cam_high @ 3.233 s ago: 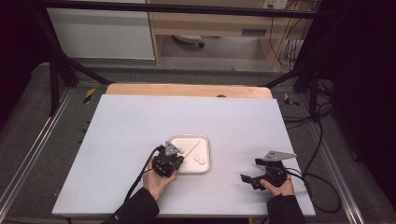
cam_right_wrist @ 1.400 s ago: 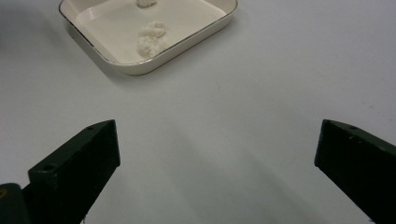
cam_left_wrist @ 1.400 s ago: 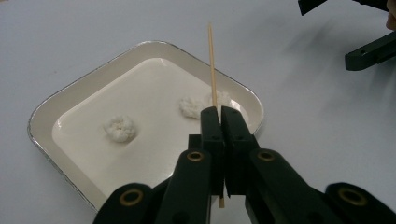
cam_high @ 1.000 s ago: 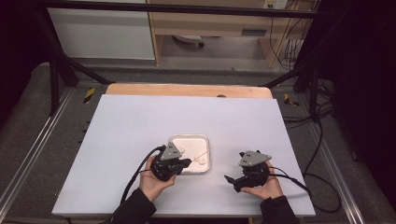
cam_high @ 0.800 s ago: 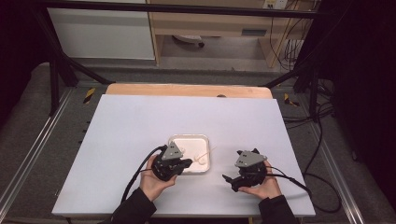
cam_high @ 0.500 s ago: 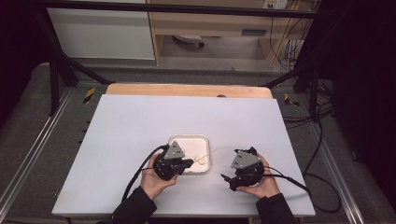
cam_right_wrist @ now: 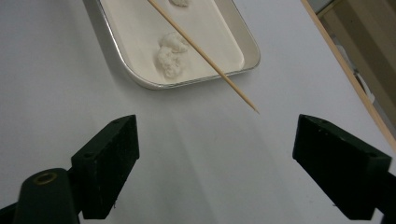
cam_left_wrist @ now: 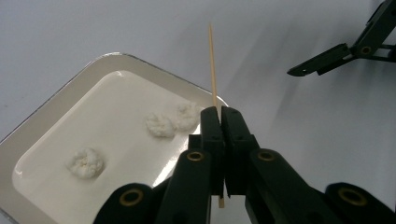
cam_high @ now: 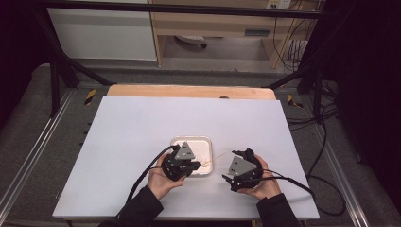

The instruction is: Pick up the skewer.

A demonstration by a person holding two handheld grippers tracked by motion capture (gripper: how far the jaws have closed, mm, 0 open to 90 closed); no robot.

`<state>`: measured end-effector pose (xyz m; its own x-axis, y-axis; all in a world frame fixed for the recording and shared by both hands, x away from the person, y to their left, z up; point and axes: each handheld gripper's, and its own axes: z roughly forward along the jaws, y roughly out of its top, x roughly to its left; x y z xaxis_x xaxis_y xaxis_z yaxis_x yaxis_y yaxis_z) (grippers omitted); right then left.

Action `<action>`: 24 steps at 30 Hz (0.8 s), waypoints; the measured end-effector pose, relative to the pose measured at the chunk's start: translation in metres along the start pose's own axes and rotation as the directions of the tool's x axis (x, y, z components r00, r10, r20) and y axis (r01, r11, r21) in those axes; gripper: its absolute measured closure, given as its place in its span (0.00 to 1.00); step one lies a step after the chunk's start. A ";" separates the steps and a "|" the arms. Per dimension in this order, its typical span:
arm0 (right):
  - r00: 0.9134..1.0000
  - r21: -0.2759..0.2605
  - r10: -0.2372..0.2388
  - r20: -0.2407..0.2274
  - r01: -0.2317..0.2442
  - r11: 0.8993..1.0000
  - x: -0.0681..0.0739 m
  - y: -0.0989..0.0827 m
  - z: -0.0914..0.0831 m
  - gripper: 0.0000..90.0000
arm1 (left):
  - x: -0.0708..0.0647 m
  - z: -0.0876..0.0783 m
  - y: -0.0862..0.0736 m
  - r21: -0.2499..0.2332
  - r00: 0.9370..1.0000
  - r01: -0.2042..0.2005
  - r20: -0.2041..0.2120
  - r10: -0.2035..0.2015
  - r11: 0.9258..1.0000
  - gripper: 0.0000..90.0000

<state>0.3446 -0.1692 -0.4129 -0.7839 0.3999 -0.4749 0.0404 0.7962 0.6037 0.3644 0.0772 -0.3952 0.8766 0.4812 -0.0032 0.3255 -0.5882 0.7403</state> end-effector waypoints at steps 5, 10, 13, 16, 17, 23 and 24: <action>0.997 -0.002 -0.076 0.004 0.076 0.997 0.002 0.003 0.003 0.25 | -0.004 0.005 0.007 0.015 1.000 -0.022 0.010 0.021 1.000 0.99; 0.989 -0.002 -0.147 0.004 0.147 0.989 0.004 0.004 0.006 0.33 | -0.007 0.009 0.012 0.029 0.999 -0.042 0.023 0.041 0.999 0.98; 0.981 0.004 -0.195 0.009 0.195 0.981 0.004 0.003 0.008 0.37 | -0.009 0.011 0.015 0.036 0.999 -0.046 0.029 0.045 0.998 0.99; 0.974 0.011 -0.225 0.010 0.225 0.974 0.005 0.002 0.009 0.41 | -0.011 0.013 0.017 0.040 0.998 -0.053 0.040 0.051 0.998 0.99; 0.971 0.010 -0.238 0.013 0.238 0.971 0.005 0.002 0.010 0.43 | -0.011 0.014 0.018 0.044 0.998 -0.055 0.042 0.053 0.998 0.99; 0.950 0.018 -0.312 0.014 0.311 0.950 0.006 0.001 0.012 0.55 | -0.015 0.019 0.022 0.057 0.996 -0.074 0.059 0.070 0.996 0.99; 0.941 0.024 -0.338 0.007 0.338 0.941 0.006 0.001 0.012 0.59 | -0.015 0.020 0.022 0.061 0.995 -0.077 0.061 0.073 0.995 0.99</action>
<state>0.3472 -0.1608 -0.4233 -0.7468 0.1107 -0.6557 -0.2116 0.8952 0.3922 0.3652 0.0440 -0.3918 0.9182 0.3959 0.0099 0.2779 -0.6620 0.6961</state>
